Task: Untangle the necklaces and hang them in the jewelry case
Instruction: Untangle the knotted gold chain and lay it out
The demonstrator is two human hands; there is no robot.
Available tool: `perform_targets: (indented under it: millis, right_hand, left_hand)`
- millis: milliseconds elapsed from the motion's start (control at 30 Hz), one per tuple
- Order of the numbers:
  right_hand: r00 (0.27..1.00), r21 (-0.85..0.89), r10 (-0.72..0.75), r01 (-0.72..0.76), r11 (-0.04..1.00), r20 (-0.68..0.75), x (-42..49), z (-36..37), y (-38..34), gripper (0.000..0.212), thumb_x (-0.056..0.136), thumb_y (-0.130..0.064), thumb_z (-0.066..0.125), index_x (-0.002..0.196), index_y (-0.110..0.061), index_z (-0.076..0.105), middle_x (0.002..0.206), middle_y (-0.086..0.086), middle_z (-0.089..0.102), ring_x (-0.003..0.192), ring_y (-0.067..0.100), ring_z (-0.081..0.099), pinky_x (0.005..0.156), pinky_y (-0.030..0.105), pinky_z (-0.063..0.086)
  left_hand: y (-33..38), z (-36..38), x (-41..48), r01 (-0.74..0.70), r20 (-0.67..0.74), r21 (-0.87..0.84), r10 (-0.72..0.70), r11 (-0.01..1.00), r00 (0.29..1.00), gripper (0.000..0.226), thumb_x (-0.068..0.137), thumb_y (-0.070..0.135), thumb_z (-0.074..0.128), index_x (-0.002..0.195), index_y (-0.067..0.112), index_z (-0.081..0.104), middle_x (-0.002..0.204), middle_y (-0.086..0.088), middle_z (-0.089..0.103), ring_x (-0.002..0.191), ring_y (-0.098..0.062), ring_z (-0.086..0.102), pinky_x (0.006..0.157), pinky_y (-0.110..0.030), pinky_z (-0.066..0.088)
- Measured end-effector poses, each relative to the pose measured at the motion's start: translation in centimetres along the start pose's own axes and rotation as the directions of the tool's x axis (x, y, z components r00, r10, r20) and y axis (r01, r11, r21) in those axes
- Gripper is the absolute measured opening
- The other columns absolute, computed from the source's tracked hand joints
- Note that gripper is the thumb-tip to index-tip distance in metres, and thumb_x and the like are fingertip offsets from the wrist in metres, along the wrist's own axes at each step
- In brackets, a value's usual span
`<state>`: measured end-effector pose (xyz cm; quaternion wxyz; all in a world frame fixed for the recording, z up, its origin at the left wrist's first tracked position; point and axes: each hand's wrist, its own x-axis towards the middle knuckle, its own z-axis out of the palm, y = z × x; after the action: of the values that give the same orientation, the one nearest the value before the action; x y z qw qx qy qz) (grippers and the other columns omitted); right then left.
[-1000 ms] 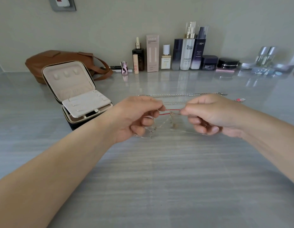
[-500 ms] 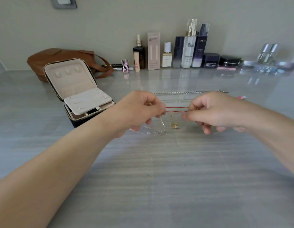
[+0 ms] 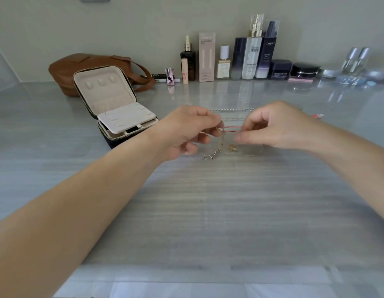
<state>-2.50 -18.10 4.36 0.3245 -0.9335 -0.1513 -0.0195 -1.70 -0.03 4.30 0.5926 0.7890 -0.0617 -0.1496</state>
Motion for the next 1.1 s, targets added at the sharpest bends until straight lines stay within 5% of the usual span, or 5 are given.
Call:
perform_targets:
  millis: [200,500,733,900,1100]
  right_hand:
    - [0.984,0.106,-0.178,0.178,0.978,-0.002,-0.7,2.2,-1.5,0.043,0.051,-0.059,0.067,0.078,-0.027,0.070,0.058,-0.006,0.059,0.051,0.002,0.048,0.058,0.024,0.041]
    - [0.969,-0.040,-0.184,0.180,0.983,-0.166,-0.1,4.2,-0.9,0.011,0.075,-0.018,0.071,0.069,-0.025,0.064,0.048,-0.009,0.045,0.050,0.004,0.044,0.050,0.013,0.034]
    - [0.965,-0.119,-0.261,0.256,0.959,-0.032,-0.5,5.0,-1.1,0.028,0.068,-0.044,0.075,0.092,-0.031,0.069,0.062,-0.011,0.047,0.056,0.003,0.045,0.057,0.019,0.036]
    - [0.964,-0.154,-0.241,0.224,0.962,-0.108,-0.4,4.4,-1.2,0.006,0.076,-0.027,0.070,0.077,-0.026,0.064,0.069,-0.010,0.050,0.061,0.002,0.047,0.059,0.019,0.036]
    - [0.975,0.216,-0.107,0.149,0.965,-0.192,-0.1,2.5,-1.2,0.019,0.083,-0.012,0.062,0.071,-0.026,0.062,0.057,-0.015,0.064,0.055,0.002,0.059,0.056,0.012,0.043]
  left_hand:
    - [0.2,-0.2,0.4,0.048,-0.003,-0.223,-0.050,0.974,0.999,0.020,0.093,0.020,0.052,0.074,0.015,0.057,0.057,0.005,0.058,0.043,-0.003,0.046,0.031,-0.010,0.018]
    - [0.4,-0.2,0.5,0.220,0.116,-0.574,-0.188,0.788,0.975,0.022,0.094,0.015,0.047,0.074,0.010,0.053,0.059,0.000,0.055,0.038,-0.002,0.046,0.024,-0.010,0.020]
    - [0.7,-0.6,0.5,0.216,0.142,-0.687,-0.163,0.693,0.976,0.019,0.094,0.012,0.045,0.076,0.006,0.049,0.064,-0.004,0.055,0.038,-0.003,0.046,0.025,-0.010,0.021]
    - [0.9,-1.0,0.5,0.216,0.141,-0.736,-0.168,0.641,0.976,0.014,0.093,0.012,0.046,0.080,0.005,0.047,0.071,-0.008,0.056,0.038,-0.006,0.048,0.027,-0.011,0.026]
    - [0.6,-0.9,0.7,0.182,0.054,-0.649,-0.195,0.738,0.979,0.015,0.093,0.010,0.046,0.083,0.002,0.052,0.077,-0.012,0.054,0.043,-0.012,0.055,0.037,-0.015,0.044]
